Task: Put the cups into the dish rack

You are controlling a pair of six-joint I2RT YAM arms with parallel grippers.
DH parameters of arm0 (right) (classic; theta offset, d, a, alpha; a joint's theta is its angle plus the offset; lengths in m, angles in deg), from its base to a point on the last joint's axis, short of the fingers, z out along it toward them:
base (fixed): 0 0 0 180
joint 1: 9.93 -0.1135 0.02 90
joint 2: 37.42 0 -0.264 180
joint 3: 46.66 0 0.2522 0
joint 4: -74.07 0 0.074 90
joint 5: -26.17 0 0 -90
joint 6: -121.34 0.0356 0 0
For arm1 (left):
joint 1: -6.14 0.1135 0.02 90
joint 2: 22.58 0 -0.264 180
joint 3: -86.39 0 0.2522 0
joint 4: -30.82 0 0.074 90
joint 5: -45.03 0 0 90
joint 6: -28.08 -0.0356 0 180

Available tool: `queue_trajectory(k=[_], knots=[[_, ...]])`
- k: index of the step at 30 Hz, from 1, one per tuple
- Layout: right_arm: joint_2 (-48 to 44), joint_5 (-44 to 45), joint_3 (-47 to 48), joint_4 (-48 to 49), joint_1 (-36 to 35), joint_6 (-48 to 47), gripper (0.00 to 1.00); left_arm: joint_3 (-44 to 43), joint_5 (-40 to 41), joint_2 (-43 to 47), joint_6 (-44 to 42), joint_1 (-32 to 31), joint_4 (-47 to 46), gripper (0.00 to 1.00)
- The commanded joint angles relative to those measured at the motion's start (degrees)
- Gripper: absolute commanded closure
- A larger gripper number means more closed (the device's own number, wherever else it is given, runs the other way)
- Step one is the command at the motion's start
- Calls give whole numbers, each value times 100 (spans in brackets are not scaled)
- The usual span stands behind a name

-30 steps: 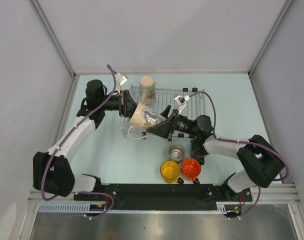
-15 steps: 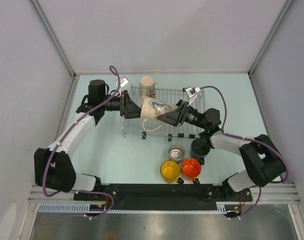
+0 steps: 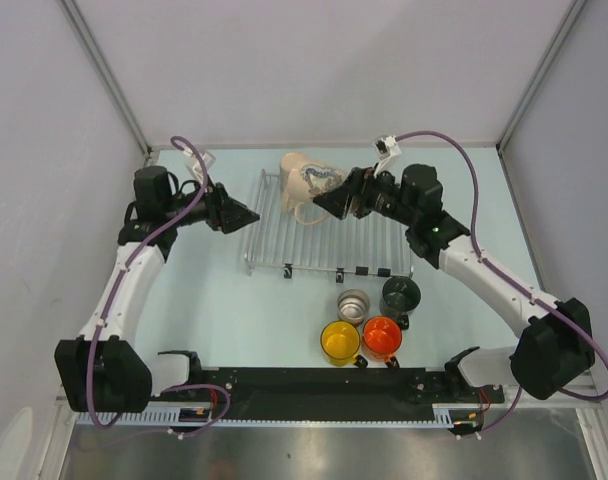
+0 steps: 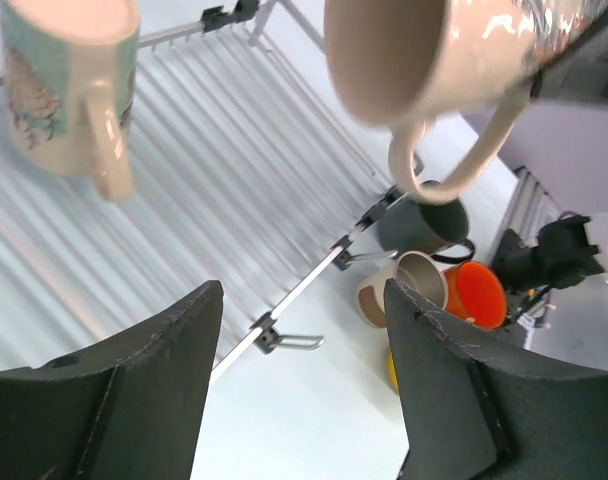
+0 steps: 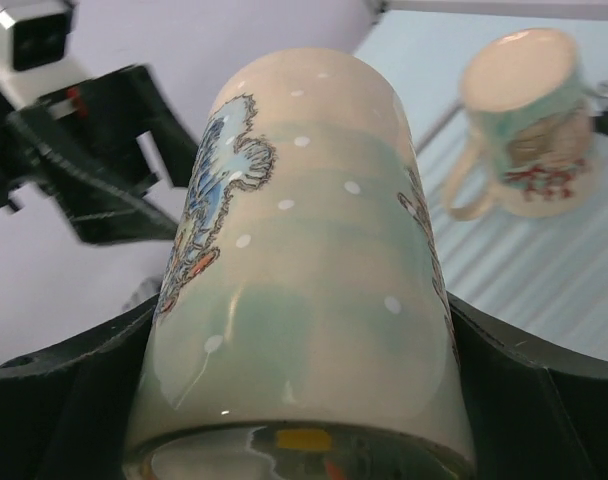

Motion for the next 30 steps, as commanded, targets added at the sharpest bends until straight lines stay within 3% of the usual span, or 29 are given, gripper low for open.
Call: queue_trajectory(k=[1,14,24,30], knots=[[120,1275,1102,-1839,-52,-1032,100,439,161,254,-392,106,-63,30],[1912,3762,3588,-5004,-184,-1305,100,1529,-83,184,-973,440,-362,32],[3415,4466,5840,-6797,-8,-1349,100,1793,-549,-124,-1069,677,-617,35],[3794,4607,6114,-7202,211,-1296,100,1828,-735,-221,-1069,844,-705,36]])
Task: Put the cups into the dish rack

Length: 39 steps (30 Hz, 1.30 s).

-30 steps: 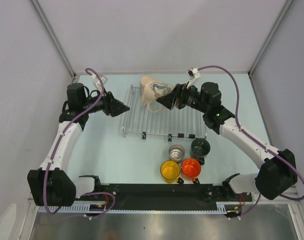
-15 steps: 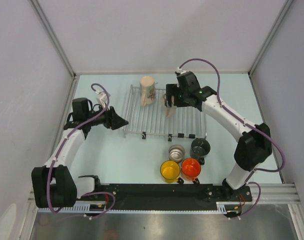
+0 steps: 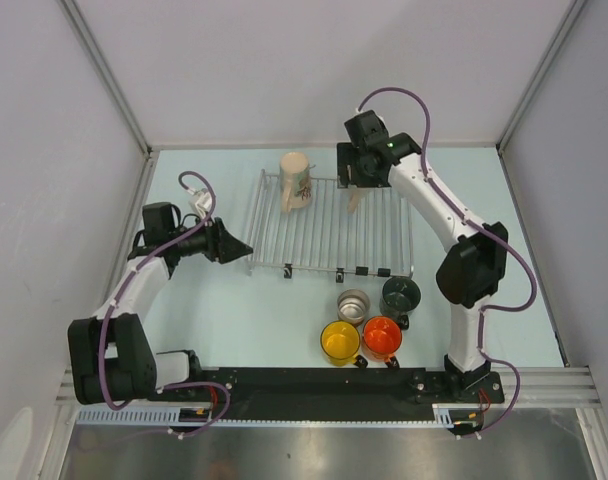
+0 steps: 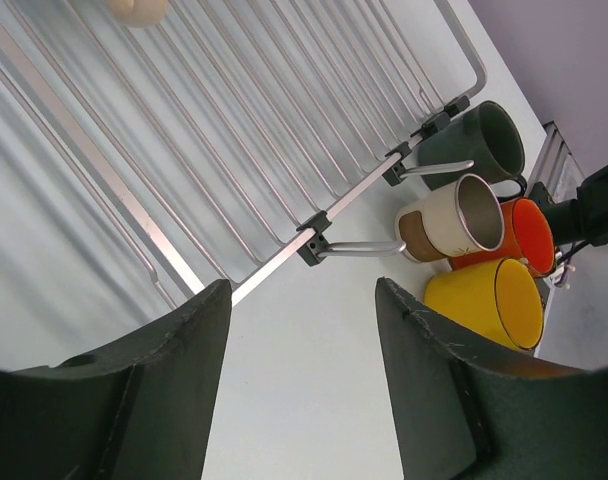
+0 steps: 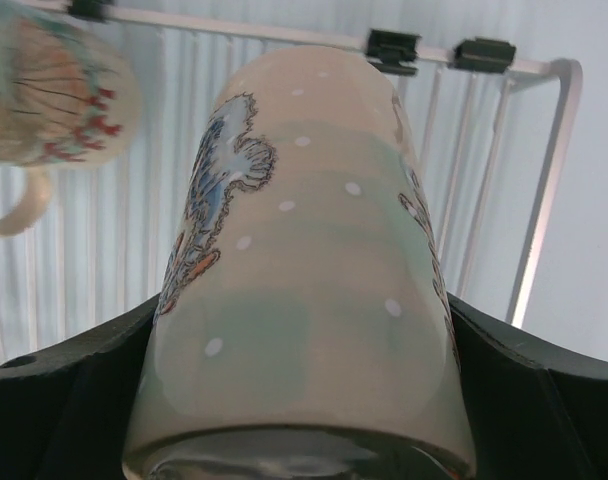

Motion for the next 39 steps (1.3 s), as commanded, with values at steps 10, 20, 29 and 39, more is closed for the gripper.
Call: queue_trajectory(k=[10,20,29,39], knots=[[171,323,241,-487,456,-52,100,120,-376,77,-164,173,-393,36],[417,226,-40,-470,675,-70,100,251,-367,139,21,314,-771,37],[461,-90,-383,-48,816,-114,100,251,-394,95,21,305,-789,37],[1022,-336,100,-188,922,-175,100,260,-403,139,21,323,-771,37]])
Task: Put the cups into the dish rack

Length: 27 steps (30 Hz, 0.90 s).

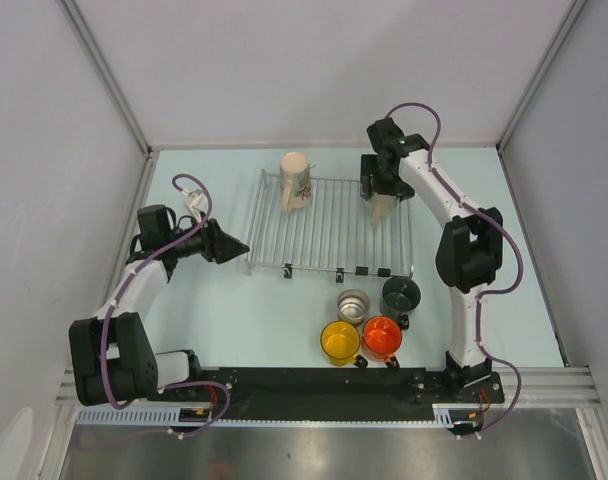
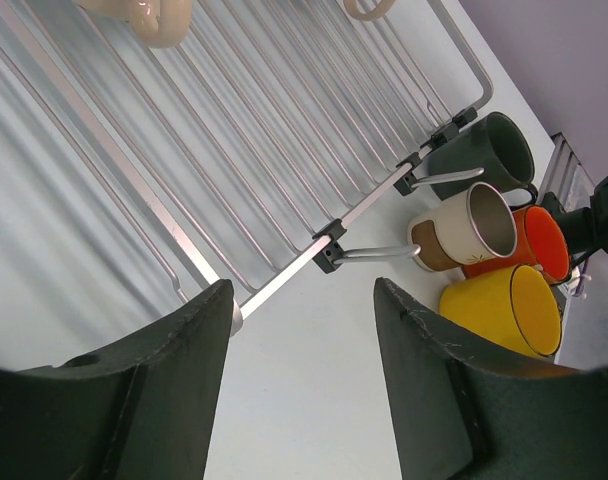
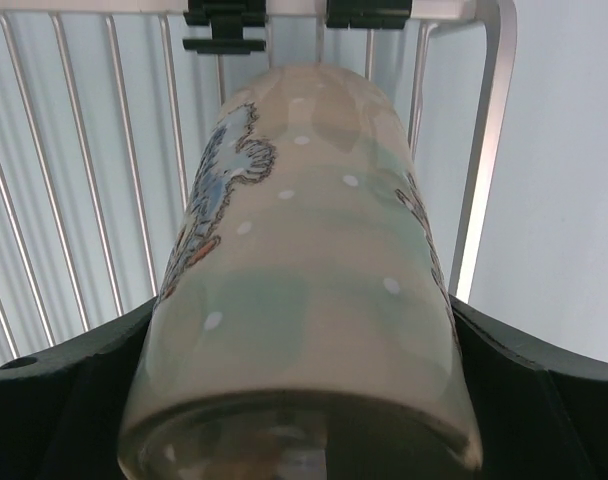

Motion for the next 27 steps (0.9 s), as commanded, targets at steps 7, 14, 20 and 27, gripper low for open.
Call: queue_trajectory(k=[7,14,20,27], knots=[[581,-118,536,30,78,-160,60,-4,-272,108,-43,85,-146,35],[248,137,439,188,52,-266,29,-31,-325,73,-43,85,-111,35],[-130,365,509,259,-106,-371,0,-13,-360,90,-78,85,-84,36],[-561,629,790,13,-247,-424,0,-22,-377,108,-104,85,-23,35]])
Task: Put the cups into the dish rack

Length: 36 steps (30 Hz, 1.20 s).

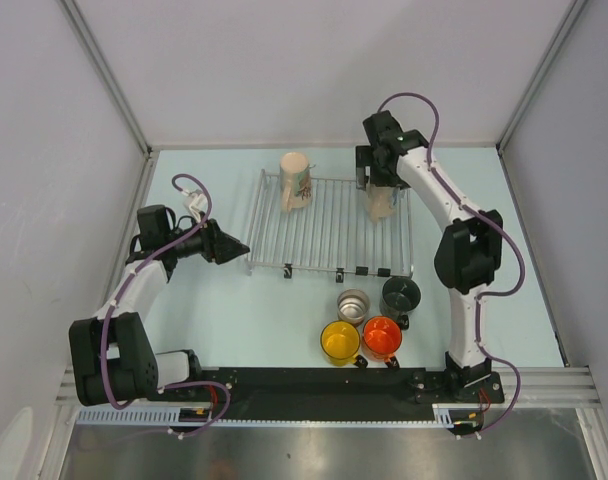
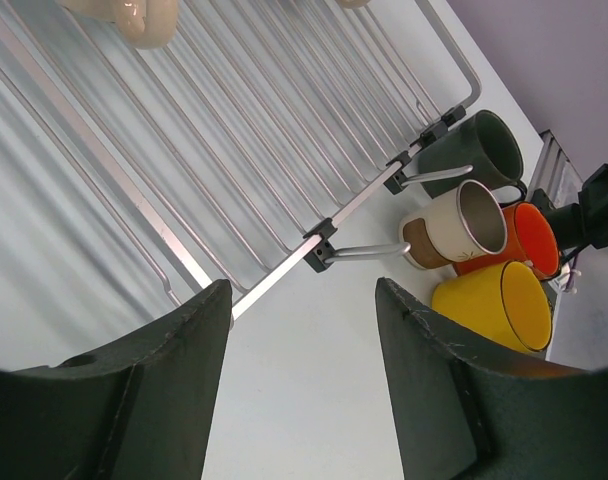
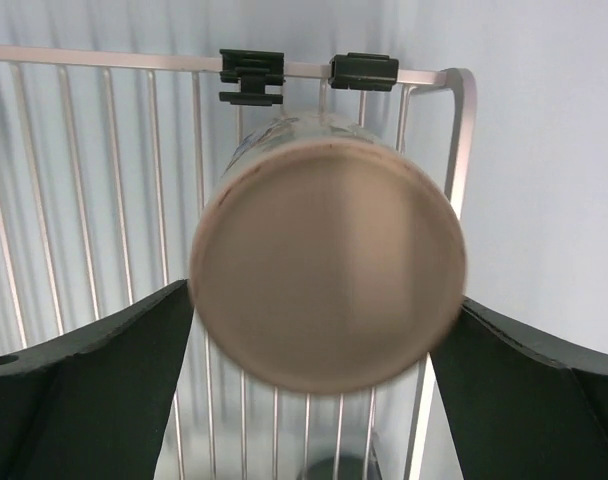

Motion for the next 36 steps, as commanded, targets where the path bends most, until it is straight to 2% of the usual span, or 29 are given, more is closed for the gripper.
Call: queue_trajectory(k=[1,6,8,11,12,14,16,18,19,20,21,22,24,26,30,34,36], knots=[[-710,358,473,-171,-138,-145,0,-22,-251,106,-102,61,-49,36],[-1315,991,528,-496,-559,-153,0,-13,-224,132,-129,69,-31,36],[-2026,1377,204,-453,-874,-145,0,-13,-233,132,-155,87,-23,35],[-3230,1896,-981,-102,-1875,-84,0,-22,-233,141,-164,69,-5,35],[-3520,1975,-1716,90,-2409,-13,0,-13,-242,141,-181,78,4,35],[-4397,2134,-2405,215,-2843,338,0,-22,-224,132,-164,87,4,36],[-4892,2388,-3381,119,-3502,723,0,-31,-224,88,-164,96,-5,35],[-5438,2599,-3988,-248,-4029,1514,0,-48,-224,53,-164,104,12,36],[-5570,2809,-4521,-407,-4527,1812,0,-66,-233,53,-164,104,21,36],[-5762,2863,-4735,-583,-4733,2503,0,-57,-224,44,-172,104,4,36],[-5825,2899,-4920,-941,-4926,2814,0,-57,-215,44,-155,104,-14,36],[-5887,2995,-5279,-1127,-5293,3183,4,-57,-207,1,-138,104,-14,36],[-5975,2935,-5580,-1461,-5489,3894,8,-75,-233,-17,-129,105,-23,36],[-5975,2908,-5870,-1725,-5622,4370,8,-83,-242,-35,-129,113,-14,36],[-5879,2969,-5924,-1841,-5675,4584,11,-57,-268,9,-155,113,12,36],[-5677,3057,-5810,-1868,-5561,4567,31,-57,-294,27,-190,113,39,36],[-5624,2988,-5810,-1710,-5316,4444,36,-57,-312,27,-190,113,56,36]])
